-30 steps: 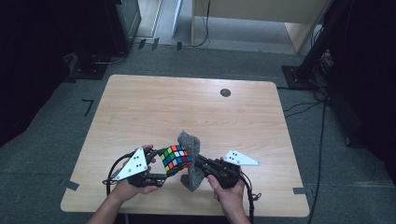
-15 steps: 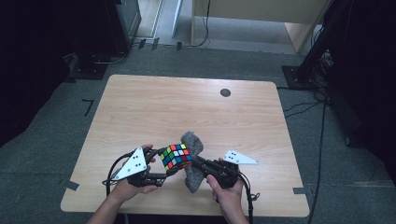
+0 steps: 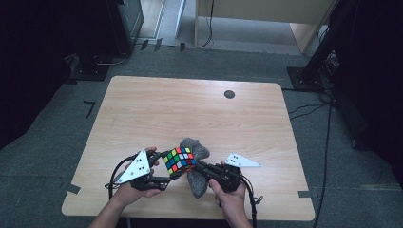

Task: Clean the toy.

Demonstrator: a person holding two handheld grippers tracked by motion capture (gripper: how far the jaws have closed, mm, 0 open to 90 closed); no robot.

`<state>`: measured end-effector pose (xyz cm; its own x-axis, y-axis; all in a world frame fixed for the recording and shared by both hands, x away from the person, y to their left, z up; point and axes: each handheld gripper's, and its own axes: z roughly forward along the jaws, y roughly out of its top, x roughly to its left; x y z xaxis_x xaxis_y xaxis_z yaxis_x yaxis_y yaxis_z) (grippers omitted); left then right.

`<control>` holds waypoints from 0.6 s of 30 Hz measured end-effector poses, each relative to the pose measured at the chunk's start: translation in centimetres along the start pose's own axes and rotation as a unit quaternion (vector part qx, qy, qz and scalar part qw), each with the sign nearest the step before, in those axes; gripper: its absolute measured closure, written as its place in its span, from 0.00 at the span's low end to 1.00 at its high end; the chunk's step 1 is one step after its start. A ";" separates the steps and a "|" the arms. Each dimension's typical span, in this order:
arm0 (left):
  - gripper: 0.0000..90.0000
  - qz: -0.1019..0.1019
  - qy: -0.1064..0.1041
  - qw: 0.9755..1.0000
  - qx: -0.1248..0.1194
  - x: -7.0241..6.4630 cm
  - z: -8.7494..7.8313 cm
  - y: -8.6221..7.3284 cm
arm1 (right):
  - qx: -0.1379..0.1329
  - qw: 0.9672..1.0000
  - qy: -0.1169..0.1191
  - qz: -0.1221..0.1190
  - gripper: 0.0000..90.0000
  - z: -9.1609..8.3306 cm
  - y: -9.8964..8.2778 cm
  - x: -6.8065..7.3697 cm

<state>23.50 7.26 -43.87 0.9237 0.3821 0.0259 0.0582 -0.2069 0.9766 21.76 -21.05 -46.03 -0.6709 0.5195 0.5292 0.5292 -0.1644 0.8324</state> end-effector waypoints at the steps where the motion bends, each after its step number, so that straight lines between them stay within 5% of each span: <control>1: 0.38 -0.004 -0.004 1.000 -0.002 0.0 0.0 0.0 | 0.001 1.000 0.004 0.003 0.90 0.0 0.0 -0.1; 4: 0.38 -0.007 -0.007 1.000 -0.007 0.0 0.1 0.1 | 0.029 0.999 0.018 0.015 0.90 1.0 -0.8 -0.1; 8: 0.38 -0.012 -0.001 1.000 -0.010 0.3 -0.2 0.2 | 0.057 0.998 0.019 0.002 0.91 2.0 -1.4 0.3; 14: 0.38 -0.004 0.013 1.000 0.005 0.6 -0.3 0.0 | 0.000 0.999 -0.034 0.001 0.94 -0.5 0.4 -0.4; 18: 0.38 0.042 0.040 0.997 0.058 -0.1 0.8 -0.5 | -0.055 0.997 -0.045 -0.021 0.94 -2.5 1.8 0.2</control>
<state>23.64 6.64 -44.55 0.8943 0.4290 0.1274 0.0300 -0.3416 0.9394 21.32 -23.32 -44.03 -0.6393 0.5998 0.4813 0.4389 -0.2294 0.8688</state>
